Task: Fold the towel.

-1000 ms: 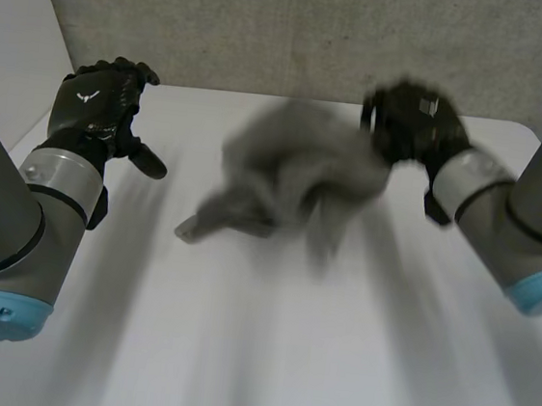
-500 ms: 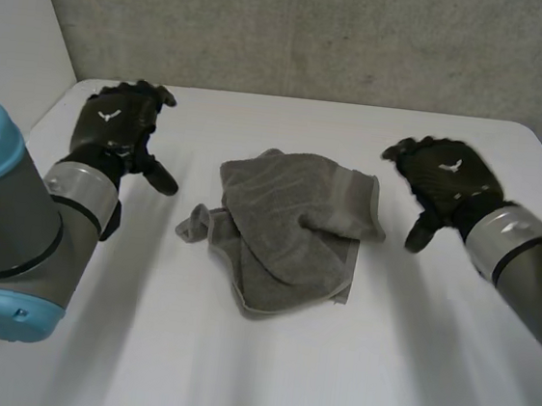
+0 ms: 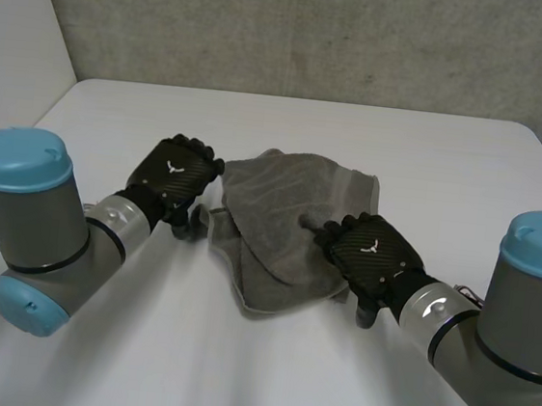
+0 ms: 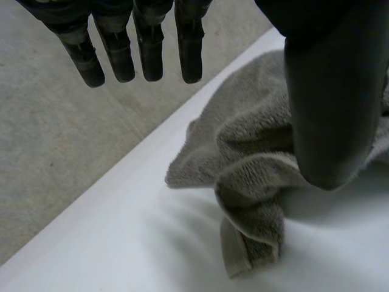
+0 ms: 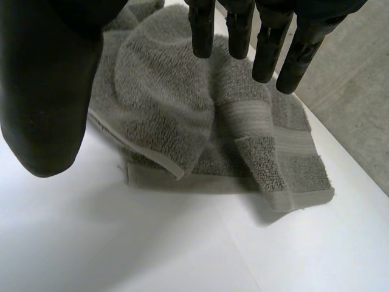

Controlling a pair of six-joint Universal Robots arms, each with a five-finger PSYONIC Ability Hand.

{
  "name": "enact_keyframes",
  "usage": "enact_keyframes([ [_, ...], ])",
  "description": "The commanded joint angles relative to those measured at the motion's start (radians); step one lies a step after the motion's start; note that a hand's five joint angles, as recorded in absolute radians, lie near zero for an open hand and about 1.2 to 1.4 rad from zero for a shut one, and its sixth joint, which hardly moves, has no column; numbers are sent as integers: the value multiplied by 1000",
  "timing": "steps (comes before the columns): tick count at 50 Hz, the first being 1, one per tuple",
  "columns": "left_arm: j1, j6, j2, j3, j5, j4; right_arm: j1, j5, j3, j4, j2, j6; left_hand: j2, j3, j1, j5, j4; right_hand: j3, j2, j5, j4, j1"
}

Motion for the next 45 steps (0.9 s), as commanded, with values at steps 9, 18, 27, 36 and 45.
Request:
enact_keyframes([
  [9, -3, 3, -103, 53, 9, 0, -1, -5, -1, -164, 135, -24, 51, -48, 51, 41, -54, -46, 181, 193, -76, 188],
  [18, -6, 3, -148, 93, 7, -2, 1, -5, -12, -193, 176, -23, 209, -48, 209, 199, -54, -46, 343, 355, -76, 350],
  [27, -14, 3, -183, 111, 7, 0, 15, -33, -28, -196, 199, -21, 312, -48, 312, 302, -54, -46, 355, 367, -76, 362],
  [36, -20, 3, -217, 125, 7, 0, 21, -33, -37, -205, 210, -10, 315, -48, 315, 305, -54, -46, 443, 455, -76, 450],
  [45, -20, 3, -240, 142, 7, 3, 32, -33, -54, -254, 247, -12, 1072, -48, 1072, 1062, -54, -46, 1144, 1156, -76, 1150],
])
